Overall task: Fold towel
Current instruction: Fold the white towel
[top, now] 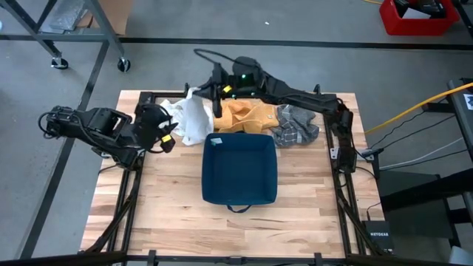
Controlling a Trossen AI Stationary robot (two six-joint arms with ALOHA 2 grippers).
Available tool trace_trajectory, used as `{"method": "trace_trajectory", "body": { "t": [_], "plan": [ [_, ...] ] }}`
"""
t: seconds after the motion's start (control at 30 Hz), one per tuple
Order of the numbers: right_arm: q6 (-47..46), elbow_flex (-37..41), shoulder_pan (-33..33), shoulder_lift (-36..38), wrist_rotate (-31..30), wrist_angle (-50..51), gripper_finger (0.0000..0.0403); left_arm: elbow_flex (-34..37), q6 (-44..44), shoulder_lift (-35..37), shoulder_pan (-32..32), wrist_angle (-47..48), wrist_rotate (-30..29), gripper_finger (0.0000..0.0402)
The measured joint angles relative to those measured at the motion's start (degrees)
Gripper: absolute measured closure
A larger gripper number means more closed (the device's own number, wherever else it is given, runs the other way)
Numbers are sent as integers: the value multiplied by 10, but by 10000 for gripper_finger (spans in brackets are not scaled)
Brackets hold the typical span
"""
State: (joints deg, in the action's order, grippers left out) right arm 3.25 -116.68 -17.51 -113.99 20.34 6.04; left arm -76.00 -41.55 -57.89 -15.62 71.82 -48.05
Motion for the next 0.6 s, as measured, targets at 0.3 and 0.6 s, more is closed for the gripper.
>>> {"method": "trace_trajectory", "body": {
  "t": [0.3, 0.6],
  "plan": [
    [0, 0, -17, 23, -4, -27, 398, 97, -50, 0, 0, -14, 1, 272],
    [0, 0, -17, 23, -4, -32, 396, 231, -133, 0, 0, -73, -1, 272]
  ]
}}
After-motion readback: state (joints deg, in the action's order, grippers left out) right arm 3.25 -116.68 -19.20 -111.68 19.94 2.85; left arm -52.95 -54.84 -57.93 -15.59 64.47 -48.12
